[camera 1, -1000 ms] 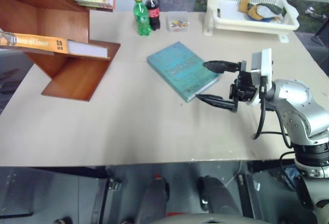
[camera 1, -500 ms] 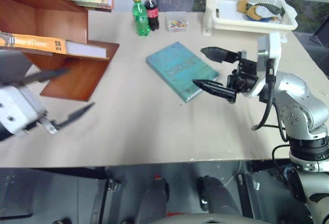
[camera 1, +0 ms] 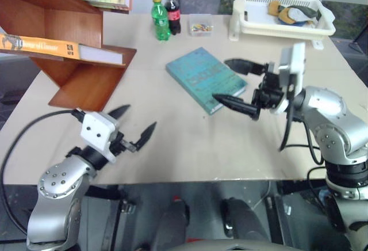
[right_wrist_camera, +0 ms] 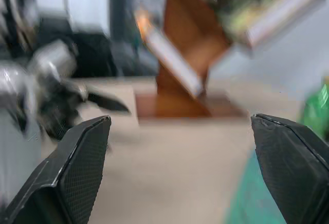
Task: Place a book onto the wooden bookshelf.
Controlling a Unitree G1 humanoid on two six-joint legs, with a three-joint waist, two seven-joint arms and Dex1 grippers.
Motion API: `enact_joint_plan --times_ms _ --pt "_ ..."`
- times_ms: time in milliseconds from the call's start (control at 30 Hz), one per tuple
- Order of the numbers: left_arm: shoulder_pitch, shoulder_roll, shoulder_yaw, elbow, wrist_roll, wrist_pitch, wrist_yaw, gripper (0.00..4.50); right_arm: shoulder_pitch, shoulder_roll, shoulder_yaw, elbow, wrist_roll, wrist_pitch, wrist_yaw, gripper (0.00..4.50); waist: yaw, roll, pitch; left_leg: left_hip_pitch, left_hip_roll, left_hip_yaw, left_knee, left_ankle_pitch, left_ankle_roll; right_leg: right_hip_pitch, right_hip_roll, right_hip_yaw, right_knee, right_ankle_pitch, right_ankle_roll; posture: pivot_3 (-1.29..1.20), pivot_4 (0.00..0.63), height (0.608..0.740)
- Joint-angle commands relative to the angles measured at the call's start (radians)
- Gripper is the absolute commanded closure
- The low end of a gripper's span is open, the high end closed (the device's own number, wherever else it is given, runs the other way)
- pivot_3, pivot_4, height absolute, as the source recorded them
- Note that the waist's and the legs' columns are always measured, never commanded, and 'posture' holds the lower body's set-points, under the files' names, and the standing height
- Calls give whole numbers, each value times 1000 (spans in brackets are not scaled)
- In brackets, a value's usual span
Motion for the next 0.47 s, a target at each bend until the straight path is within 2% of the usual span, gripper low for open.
enact_joint_plan --times_ms 33,233,467 --pt "29 28 55 -39 -66 51 -4 58 41 -57 17 5 -88 -50 26 0 -1 0 0 0 0 0 0 0 0 0 0 0 0 0 0 0 150 740" --pt "130 88 194 -14 -177 67 -83 58 168 -167 -70 8 -96 -52 63 0 0 0 0 0 0 1 0 0 0 0 0 0 -1 0 0 0 150 740" --pt "256 118 336 13 -205 18 -165 58 367 -319 -234 -17 -84 -15 99 0 5 0 0 1 0 1 0 0 0 1 0 0 -2 -3 -4 0 150 740"
